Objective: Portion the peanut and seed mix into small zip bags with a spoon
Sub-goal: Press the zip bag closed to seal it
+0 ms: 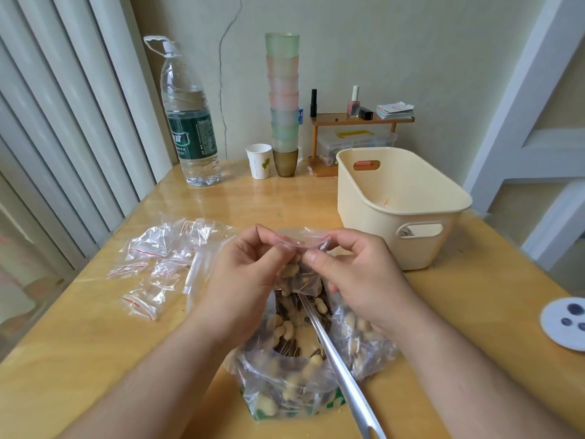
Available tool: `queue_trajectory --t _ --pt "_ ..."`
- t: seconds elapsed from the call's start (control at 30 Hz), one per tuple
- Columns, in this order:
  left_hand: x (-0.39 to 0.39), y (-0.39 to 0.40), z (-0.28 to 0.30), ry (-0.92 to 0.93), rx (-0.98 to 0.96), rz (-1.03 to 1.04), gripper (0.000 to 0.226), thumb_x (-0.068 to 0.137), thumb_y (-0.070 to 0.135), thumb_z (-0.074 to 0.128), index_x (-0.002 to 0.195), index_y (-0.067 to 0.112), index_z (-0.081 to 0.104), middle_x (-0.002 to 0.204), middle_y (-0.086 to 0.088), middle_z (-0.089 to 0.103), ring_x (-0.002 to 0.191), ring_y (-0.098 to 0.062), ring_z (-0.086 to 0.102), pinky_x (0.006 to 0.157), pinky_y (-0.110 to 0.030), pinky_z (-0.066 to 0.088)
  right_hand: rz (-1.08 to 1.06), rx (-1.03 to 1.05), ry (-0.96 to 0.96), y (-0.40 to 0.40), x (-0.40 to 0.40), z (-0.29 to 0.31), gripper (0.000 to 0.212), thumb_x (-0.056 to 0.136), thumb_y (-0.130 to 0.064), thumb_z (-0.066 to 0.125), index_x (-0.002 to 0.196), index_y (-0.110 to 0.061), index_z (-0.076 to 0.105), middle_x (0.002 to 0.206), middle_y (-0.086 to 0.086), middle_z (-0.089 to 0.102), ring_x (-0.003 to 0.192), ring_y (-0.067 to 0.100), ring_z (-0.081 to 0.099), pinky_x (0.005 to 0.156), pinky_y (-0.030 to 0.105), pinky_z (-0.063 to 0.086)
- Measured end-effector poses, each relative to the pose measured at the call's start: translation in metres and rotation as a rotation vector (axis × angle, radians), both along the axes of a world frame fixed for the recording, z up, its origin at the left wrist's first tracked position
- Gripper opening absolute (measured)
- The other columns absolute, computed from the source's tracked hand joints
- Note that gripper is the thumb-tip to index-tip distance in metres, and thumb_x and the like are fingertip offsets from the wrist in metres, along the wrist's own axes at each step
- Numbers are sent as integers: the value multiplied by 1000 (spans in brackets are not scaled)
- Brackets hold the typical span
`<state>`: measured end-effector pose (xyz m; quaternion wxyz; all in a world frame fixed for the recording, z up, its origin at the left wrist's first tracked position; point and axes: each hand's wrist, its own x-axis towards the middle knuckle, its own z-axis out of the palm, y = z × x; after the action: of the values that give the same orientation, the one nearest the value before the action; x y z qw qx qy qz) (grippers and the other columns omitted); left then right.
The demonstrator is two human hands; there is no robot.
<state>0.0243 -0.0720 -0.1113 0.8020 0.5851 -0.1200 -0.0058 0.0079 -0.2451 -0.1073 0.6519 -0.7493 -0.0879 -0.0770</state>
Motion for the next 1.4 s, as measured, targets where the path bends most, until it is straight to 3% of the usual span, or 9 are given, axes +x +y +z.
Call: queue_trajectory --t 0.1,0.23,0.37,0.47,0.6,1.03,1.13,1.27,1.4 --pt "-1 -2 1 50 -79 -24 11 96 -6 60 93 5 59 81 -15 70 67 -21 62 67 -38 50 -78 3 9 0 2 0 10 88 -20 79 86 -28 75 57 -9 63 52 6 51 57 23 42" --pt "0 -1 1 51 -77 -41 17 89 19 70 99 6 66 93 -19 70 77 -27 57 70 -40 47 -103 60 -11 -1 4 1 19 91 -19 78 77 -31 74 59 -12 62 51 2 52 54 18 41" --pt "-2 -2 3 34 -78 13 19 91 21 66 97 3 68 87 -10 73 67 -16 61 58 -25 53 -78 87 -28 -2 4 0 17 91 -21 80 80 -31 73 62 -4 61 56 13 51 53 26 42" --pt "-1 0 1 -3 -40 33 18 90 21 68 97 4 69 83 -8 71 71 -28 56 65 -38 52 10 135 -98 -5 3 3 19 85 -20 81 98 -31 72 89 1 72 71 18 63 65 29 56" --pt "-2 1 1 -56 21 48 11 93 20 68 93 10 72 76 -5 68 64 -17 59 59 -29 51 3 136 -173 -11 3 5 23 85 -17 80 105 -29 75 97 -7 73 87 12 66 79 24 56" --pt "-4 8 3 -143 250 156 10 96 16 70 96 6 75 80 -13 76 67 -19 71 64 -33 60 -71 -214 -181 -23 5 4 13 84 -23 86 84 -32 77 76 3 72 56 12 54 57 29 47" --pt "-4 6 3 -128 238 167 9 98 14 70 95 7 75 78 -15 75 63 -17 67 57 -28 53 -93 -161 -195 -22 6 5 17 85 -15 85 84 -30 78 79 -2 74 73 25 66 68 36 57" --pt "-6 0 4 -91 131 137 12 99 8 66 94 0 72 85 -22 74 69 -19 68 62 -25 57 -112 11 -186 -16 6 6 27 85 -4 82 95 -26 73 82 -7 75 78 7 67 75 23 57" --pt "-6 -1 5 -83 82 119 15 97 15 67 91 5 75 86 -16 76 75 -21 69 71 -28 59 -93 144 -97 -13 5 5 25 88 -4 79 104 -23 72 81 -4 74 77 8 68 72 23 55"
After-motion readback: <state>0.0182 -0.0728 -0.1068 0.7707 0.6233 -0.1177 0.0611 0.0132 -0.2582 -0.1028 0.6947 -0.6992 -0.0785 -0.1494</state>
